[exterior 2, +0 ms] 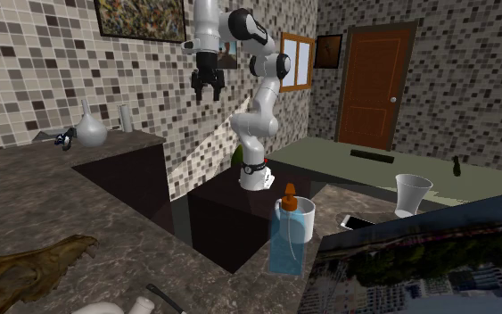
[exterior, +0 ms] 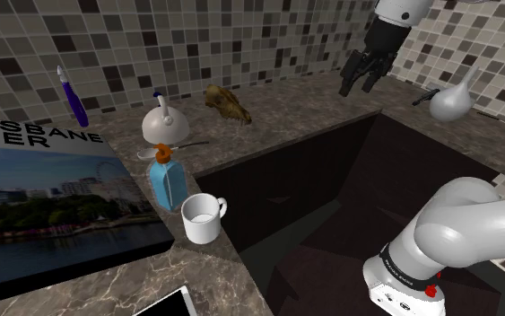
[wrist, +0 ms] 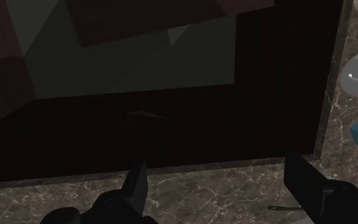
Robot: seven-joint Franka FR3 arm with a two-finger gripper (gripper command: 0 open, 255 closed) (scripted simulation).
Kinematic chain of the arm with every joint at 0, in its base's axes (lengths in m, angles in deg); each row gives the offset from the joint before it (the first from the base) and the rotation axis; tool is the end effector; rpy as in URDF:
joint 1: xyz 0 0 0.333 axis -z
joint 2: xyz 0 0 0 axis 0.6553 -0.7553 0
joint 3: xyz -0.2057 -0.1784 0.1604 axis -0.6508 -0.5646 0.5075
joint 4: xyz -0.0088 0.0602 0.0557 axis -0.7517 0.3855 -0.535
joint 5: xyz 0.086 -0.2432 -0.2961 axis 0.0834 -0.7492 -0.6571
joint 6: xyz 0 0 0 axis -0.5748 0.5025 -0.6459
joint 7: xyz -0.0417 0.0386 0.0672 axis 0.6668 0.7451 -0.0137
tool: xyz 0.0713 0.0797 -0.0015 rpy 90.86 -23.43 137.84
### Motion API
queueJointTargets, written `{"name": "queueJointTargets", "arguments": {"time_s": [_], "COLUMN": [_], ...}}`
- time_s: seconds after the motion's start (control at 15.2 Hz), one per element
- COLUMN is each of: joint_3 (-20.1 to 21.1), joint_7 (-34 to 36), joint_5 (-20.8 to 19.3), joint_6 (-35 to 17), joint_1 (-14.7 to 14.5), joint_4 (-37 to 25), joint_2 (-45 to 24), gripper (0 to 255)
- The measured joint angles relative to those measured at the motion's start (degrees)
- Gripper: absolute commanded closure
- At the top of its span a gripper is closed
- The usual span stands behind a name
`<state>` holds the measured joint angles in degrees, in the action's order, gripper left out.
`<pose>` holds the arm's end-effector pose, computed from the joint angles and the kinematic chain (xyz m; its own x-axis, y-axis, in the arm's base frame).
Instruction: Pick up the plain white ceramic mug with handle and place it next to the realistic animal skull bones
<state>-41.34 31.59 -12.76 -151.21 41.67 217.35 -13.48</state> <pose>0.3022 -0.0243 0.6432 0.9818 -0.1442 0.1233 -0.1369 -0.9884 -0.0658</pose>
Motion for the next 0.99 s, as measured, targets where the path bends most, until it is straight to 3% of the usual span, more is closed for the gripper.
{"name": "queueJointTargets", "arguments": {"time_s": [0.33, 0.99], "joint_3": [3.7, 17.2], "joint_7": [4.2, 18.6], "joint_5": [1.8, 7.4], "joint_6": [-2.9, -13.4], "joint_1": [-0.7, -3.1], "joint_4": [2.8, 6.9], "joint_2": [-0.1, -6.1], "gripper": [0, 0]}}
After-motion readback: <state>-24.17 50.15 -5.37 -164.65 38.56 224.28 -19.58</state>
